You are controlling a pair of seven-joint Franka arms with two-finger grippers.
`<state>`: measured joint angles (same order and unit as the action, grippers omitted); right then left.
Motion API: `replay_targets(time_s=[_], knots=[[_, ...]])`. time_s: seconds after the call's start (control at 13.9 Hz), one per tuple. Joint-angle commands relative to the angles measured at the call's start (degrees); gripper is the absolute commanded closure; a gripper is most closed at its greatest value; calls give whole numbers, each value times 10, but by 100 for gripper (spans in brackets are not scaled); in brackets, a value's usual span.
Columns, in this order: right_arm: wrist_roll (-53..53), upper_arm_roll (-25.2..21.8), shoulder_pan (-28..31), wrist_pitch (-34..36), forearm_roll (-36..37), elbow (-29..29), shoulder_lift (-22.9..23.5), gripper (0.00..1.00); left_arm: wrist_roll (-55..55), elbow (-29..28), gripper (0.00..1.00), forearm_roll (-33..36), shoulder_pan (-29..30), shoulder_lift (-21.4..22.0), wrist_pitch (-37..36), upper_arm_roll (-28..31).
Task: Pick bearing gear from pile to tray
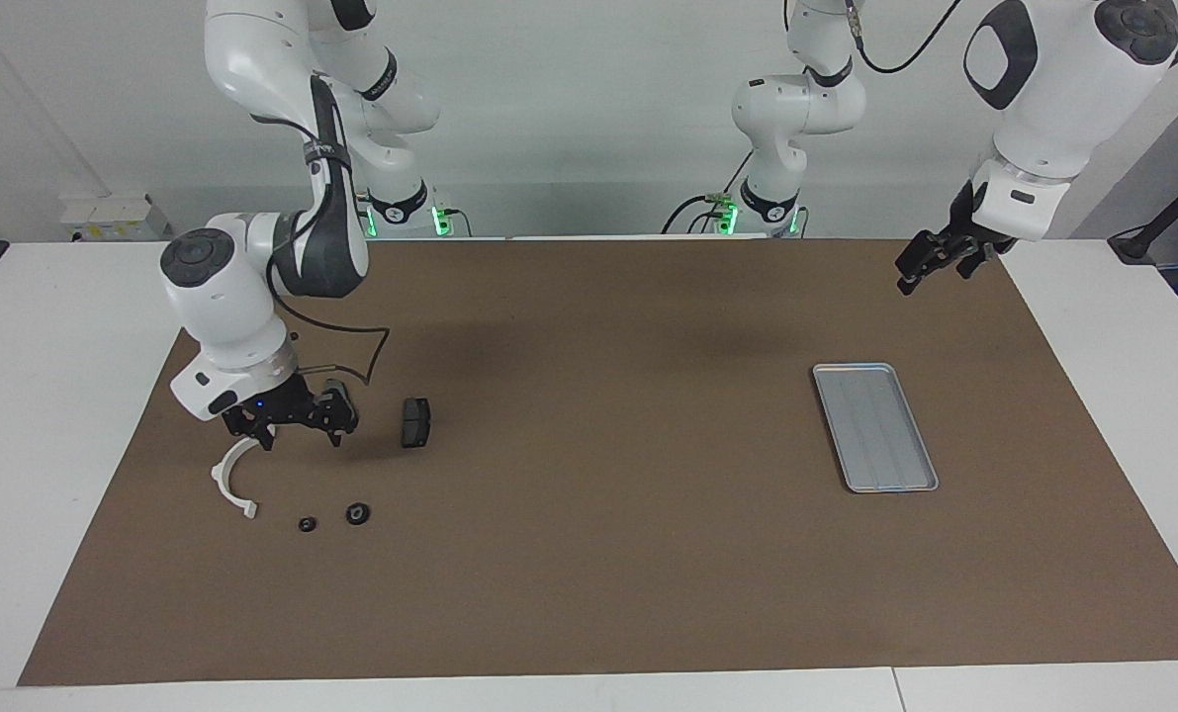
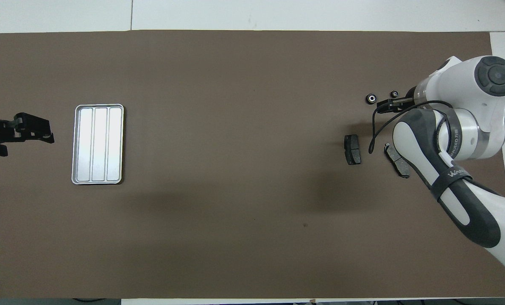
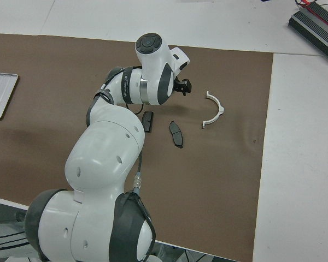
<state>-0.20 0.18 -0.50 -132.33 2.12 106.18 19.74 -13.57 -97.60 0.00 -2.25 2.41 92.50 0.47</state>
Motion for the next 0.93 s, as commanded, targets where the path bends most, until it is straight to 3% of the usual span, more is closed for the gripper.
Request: replay_targets(time_s=[0.0,0.22,0.86], knots=[[16,2,1,-32,7,-1,24,0,3,-5,0,-9,4,10,-2,-3],[17,3,3,-90,6,-11,74,0,3,-5,0,-9,4,10,-3,-3],[80,2,-14,-26,5,-99,121,0,3,-5,0,-8,4,10,-2,-3]])
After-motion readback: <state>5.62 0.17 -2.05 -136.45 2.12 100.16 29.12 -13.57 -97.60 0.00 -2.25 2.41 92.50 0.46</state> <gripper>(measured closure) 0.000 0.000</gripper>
